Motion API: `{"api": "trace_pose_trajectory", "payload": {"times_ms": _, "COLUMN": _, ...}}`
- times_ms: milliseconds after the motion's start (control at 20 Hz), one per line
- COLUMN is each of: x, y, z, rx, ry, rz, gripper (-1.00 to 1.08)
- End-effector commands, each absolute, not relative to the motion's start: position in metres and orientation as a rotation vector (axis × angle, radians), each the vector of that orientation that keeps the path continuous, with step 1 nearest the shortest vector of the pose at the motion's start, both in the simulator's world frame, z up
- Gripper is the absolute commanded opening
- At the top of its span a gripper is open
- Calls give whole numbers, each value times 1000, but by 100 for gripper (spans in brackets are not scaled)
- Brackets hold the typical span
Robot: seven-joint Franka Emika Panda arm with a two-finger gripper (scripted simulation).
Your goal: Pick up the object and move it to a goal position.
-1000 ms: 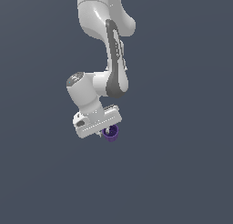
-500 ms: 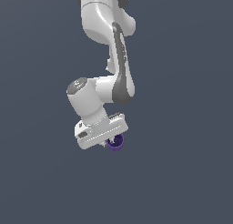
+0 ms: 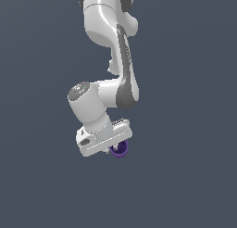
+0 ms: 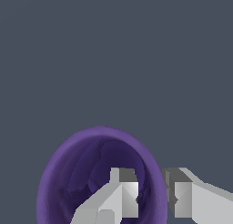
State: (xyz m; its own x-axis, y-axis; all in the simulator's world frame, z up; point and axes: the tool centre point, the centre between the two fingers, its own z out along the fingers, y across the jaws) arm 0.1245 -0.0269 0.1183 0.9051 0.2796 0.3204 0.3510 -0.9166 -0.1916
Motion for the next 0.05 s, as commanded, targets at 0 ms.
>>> {"api": "trace_pose_trajectory", "payload": {"times_ms": 0, "x": 126, "y": -27, "z": 120, "rx": -2824, "ry": -475, "rz": -425, "gripper": -100}}
